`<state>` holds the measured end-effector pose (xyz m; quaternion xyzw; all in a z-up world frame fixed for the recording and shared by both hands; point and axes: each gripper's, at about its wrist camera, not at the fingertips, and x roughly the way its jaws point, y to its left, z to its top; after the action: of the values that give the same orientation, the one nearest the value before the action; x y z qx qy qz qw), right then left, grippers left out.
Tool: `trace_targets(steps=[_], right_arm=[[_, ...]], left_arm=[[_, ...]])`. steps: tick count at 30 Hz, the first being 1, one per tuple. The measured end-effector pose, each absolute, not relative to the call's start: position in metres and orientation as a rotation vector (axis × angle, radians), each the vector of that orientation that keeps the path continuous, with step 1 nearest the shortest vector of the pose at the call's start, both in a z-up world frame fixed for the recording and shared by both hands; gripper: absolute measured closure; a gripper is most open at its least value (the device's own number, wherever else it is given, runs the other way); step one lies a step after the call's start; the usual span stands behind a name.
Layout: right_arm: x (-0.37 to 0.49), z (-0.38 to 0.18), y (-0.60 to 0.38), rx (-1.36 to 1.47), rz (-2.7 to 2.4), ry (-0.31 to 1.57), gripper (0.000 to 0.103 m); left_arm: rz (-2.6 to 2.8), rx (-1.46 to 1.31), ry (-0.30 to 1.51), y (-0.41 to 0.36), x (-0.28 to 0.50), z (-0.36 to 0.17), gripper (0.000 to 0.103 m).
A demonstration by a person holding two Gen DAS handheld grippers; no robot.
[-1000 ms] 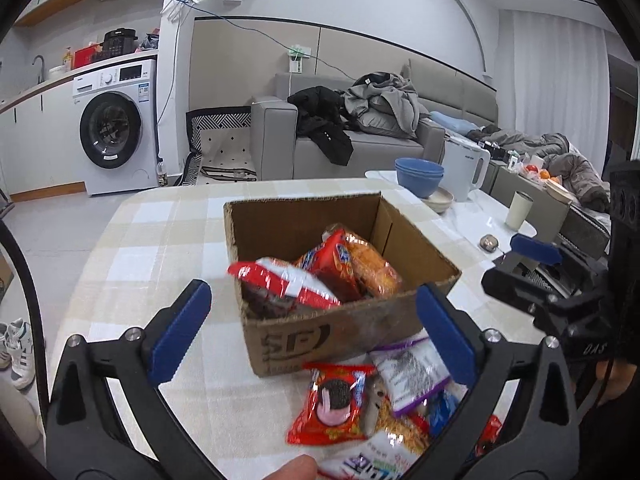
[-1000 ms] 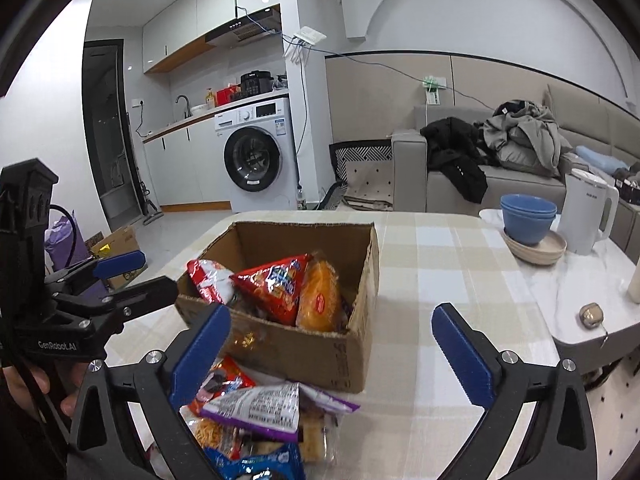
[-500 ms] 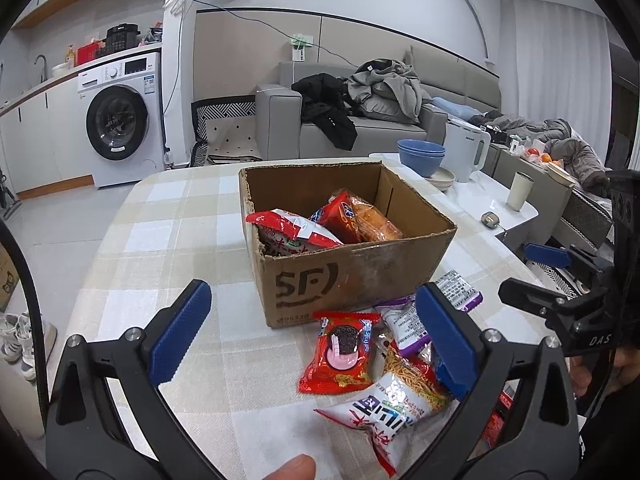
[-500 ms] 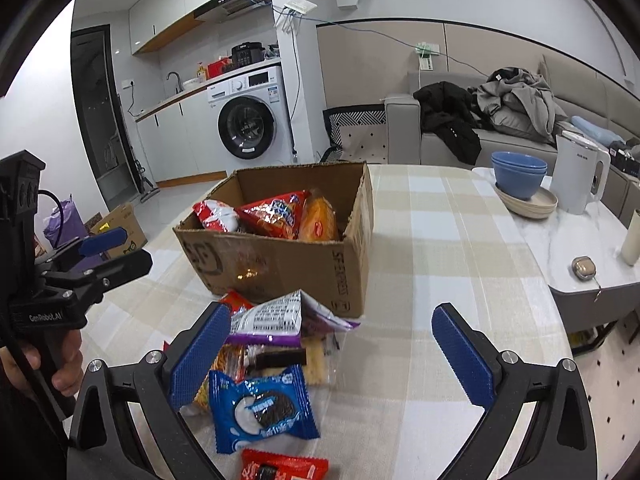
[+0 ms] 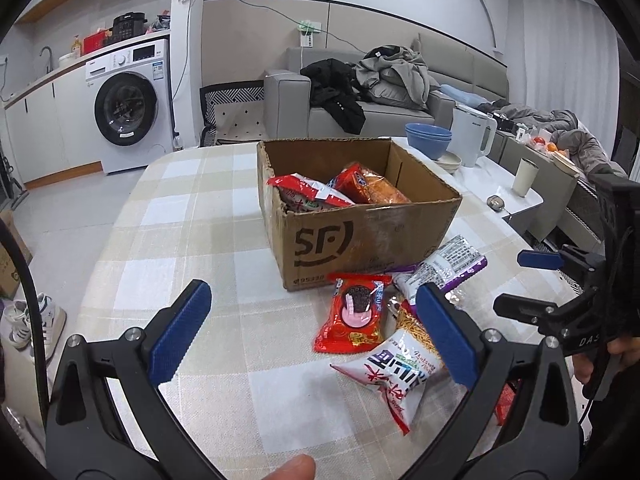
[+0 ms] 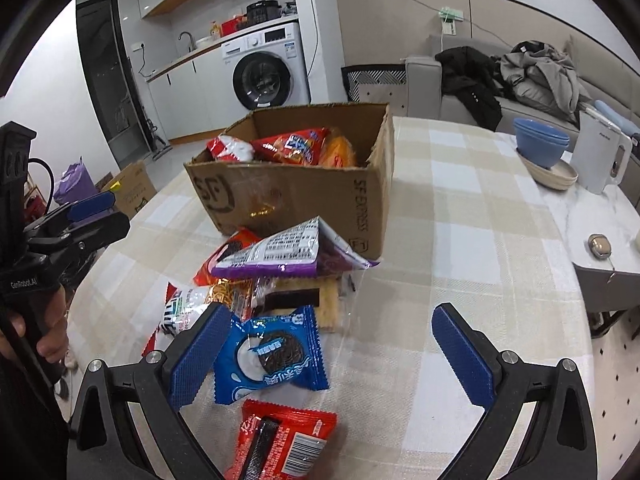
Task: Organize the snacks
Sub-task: 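Move both open tools back down toward the remaining snack pile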
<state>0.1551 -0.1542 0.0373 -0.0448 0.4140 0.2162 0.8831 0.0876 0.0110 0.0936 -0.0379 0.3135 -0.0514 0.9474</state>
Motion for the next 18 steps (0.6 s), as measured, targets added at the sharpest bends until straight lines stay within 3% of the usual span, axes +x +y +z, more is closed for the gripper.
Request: trace_targets(steps=[18], right_arm=[[0.159, 0.004, -0.134, -0.119, 0.541, 0.977, 0.001]], left_arm=[[-0.126, -0.082, 0.672, 0.008, 0.100, 0.087, 0.001]])
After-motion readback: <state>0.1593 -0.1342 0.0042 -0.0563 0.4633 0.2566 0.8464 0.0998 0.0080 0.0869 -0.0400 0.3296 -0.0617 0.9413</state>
